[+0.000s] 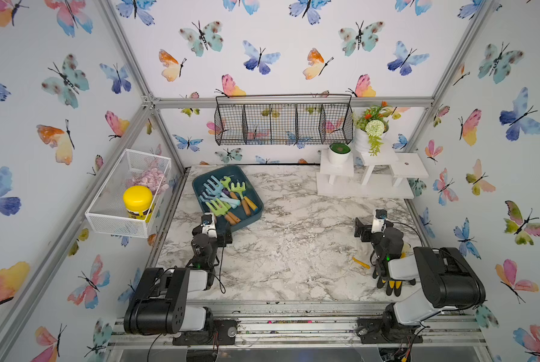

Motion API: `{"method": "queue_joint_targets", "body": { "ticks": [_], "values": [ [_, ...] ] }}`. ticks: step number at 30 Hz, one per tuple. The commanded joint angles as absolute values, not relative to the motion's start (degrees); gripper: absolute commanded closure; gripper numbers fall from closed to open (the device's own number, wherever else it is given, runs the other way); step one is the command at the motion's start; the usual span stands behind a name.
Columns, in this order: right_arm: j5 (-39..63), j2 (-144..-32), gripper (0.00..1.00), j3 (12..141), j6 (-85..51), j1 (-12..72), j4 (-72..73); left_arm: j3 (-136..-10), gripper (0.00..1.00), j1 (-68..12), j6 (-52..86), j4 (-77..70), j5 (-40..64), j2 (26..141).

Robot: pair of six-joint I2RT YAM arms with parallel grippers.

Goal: Take the hand rake out of the storage box
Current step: Move the storage box to the center of the board.

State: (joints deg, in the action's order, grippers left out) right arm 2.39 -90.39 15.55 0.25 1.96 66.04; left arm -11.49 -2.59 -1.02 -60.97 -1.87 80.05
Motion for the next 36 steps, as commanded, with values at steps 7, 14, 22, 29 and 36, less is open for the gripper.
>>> {"method": "queue_joint_targets", "body": {
  "ticks": [7, 14, 22, 29, 36],
  "values": [
    [3.3, -90.7, 0.02, 15.9, 0.8, 2.2, 66.5, -12.2, 0.02, -2.4, -0.7, -60.9, -1.8, 80.4],
    [4.1, -89.2, 0.02, 14.7, 1.0, 2.2, 68.1, -13.4, 0.02, -2.1, 0.7, -58.5, -4.5, 79.4],
    [-3.5, -72.0, 0.02, 19.0, -7.9, 2.2, 42.3, -30.2, 0.02, -1.9, 10.4, -23.9, -10.6, 69.7],
    [-10.8, -59.7, 0.02, 25.7, -22.5, 2.2, 19.0, -36.9, 0.02, -1.5, 19.7, -16.6, -4.0, 66.8],
    [-7.4, -58.0, 0.02, 25.4, -21.6, 2.2, 19.5, -47.2, 0.0, -0.1, 22.4, -2.7, -4.5, 72.9]
  ]
}}
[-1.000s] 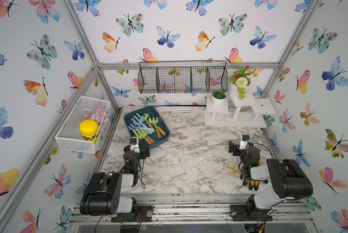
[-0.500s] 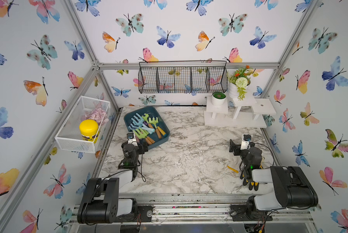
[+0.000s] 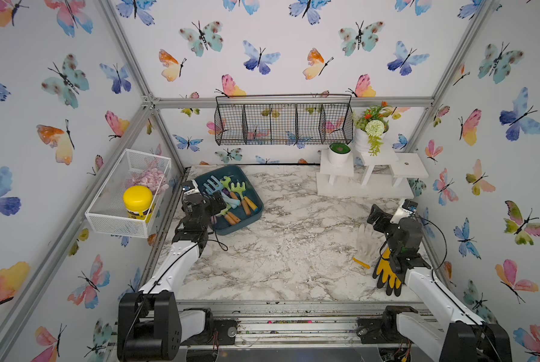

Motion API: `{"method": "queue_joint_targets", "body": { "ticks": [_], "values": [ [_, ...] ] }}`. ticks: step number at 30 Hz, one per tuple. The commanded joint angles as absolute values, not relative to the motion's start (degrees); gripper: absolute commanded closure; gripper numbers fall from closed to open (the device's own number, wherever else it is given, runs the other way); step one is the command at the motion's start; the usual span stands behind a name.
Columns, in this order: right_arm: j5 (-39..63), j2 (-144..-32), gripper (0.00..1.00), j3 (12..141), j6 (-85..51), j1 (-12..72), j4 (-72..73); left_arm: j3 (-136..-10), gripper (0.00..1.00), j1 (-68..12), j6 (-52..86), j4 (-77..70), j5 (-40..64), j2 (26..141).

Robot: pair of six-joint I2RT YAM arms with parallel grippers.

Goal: Take the hand rake out of the storage box
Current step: Move the storage box to the center of the board.

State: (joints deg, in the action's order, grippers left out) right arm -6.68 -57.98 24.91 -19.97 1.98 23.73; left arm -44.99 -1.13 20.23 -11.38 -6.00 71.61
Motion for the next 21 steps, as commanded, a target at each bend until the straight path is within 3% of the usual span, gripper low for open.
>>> {"method": "queue_joint_targets", "body": {
  "ticks": [1, 5, 13, 21],
  "values": [
    [-6.9, -58.4, 0.03, 25.9, -21.5, 2.2, 19.2, -47.7, 0.04, 0.0, 22.7, -1.7, -4.8, 73.2],
    [-4.6, -60.2, 0.08, 27.2, -20.9, 2.2, 18.4, -51.2, 0.16, 0.1, 24.1, 4.4, -10.5, 76.6],
    [-2.9, -60.7, 0.18, 28.0, -20.8, 2.2, 17.7, -57.1, 0.34, 1.0, 24.7, 11.4, -9.1, 87.0],
    [-1.4, -61.8, 0.22, 28.5, -20.6, 2.2, 17.6, -56.8, 0.44, 1.7, 25.7, 11.1, -7.7, 91.5]
  ]
}}
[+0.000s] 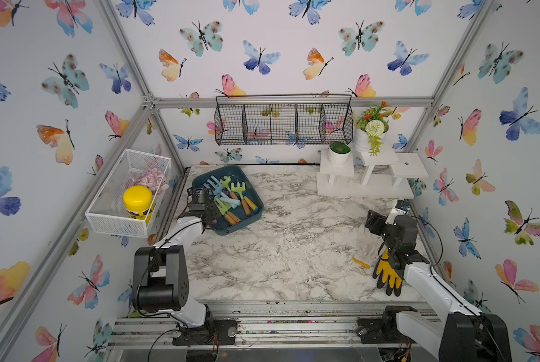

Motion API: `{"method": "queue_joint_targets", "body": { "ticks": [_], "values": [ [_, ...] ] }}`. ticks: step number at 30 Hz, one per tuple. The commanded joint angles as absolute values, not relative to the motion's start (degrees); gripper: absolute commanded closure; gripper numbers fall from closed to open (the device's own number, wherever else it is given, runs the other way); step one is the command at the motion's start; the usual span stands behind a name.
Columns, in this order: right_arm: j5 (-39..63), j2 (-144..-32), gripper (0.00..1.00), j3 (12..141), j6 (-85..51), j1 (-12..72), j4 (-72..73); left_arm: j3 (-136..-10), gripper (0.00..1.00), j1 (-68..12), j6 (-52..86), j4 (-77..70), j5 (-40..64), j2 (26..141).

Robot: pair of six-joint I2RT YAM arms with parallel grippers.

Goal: Take the hand rake out of the storage box
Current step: Move the storage box to the center of the board.

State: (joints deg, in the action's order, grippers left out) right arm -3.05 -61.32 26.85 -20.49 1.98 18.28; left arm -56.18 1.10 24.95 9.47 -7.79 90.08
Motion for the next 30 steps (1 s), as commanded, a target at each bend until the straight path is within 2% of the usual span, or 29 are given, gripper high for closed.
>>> {"method": "queue_joint_targets", "body": {
  "ticks": [1, 8, 13, 23, 26, 30],
  "values": [
    [-1.3, -61.8, 0.22, 28.5, -20.6, 2.2, 17.6, -56.7, 0.45, 1.8, 25.7, 10.9, -7.5, 91.9],
    [-0.1, -62.6, 0.24, 28.8, -20.3, 2.2, 17.7, -56.4, 0.49, 2.6, 25.9, 10.2, -6.2, 94.5],
    [0.9, -63.2, 0.31, 29.2, -20.0, 2.2, 17.6, -56.0, 0.56, 2.6, 26.0, 9.6, -6.0, 95.3],
    [2.3, -64.0, 0.4, 29.5, -19.5, 2.2, 17.4, -54.1, 0.78, 2.5, 26.3, 7.7, -4.2, 95.3],
    [2.9, -64.1, 0.41, 29.6, -19.3, 2.2, 17.3, -53.0, 0.88, 2.4, 26.7, 6.8, -3.9, 94.5],
    [4.0, -64.5, 0.42, 29.8, -19.1, 2.2, 17.1, -52.6, 0.94, 1.3, 26.2, 6.6, -3.1, 94.1]
  ]
}}
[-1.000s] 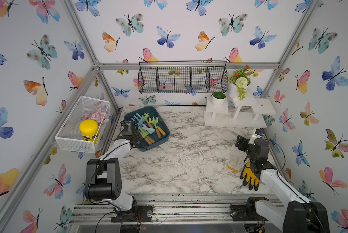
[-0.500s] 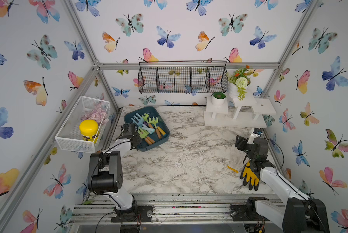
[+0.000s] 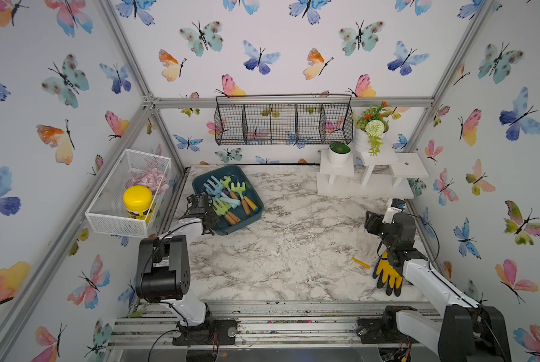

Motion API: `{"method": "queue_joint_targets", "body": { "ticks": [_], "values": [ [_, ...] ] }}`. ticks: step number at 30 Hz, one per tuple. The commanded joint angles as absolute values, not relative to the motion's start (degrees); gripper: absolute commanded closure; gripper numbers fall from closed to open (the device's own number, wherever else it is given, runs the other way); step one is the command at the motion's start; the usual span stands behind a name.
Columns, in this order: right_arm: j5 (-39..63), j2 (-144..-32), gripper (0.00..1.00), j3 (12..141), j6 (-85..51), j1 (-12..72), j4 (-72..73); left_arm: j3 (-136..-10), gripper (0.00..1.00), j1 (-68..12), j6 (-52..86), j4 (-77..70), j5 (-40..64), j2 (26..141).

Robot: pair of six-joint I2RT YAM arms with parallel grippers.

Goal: Take the hand rake out of the storage box
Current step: Move the storage box to the center of the board.

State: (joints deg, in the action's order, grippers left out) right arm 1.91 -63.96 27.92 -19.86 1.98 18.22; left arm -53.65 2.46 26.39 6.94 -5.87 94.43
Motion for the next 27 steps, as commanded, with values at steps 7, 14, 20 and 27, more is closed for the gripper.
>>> {"method": "queue_joint_targets", "body": {
  "ticks": [7, 14, 20, 27],
  "values": [
    [6.6, -64.6, 0.43, 30.5, -19.0, 2.2, 16.2, -51.9, 1.0, -2.0, 25.9, 6.3, -3.4, 93.8],
    [10.7, -65.4, 0.44, 31.4, -19.0, 2.2, 14.9, -50.2, 1.0, -8.8, 25.3, 6.6, -4.4, 92.2],
    [14.6, -65.6, 0.45, 33.5, -18.5, 2.2, 11.7, -48.2, 1.0, -16.9, 25.4, 7.2, -5.6, 89.6],
    [18.1, -65.2, 0.44, 36.0, -18.1, 2.2, 7.7, -43.2, 1.0, -23.4, 26.8, 7.4, -3.7, 84.7]
  ]
}}
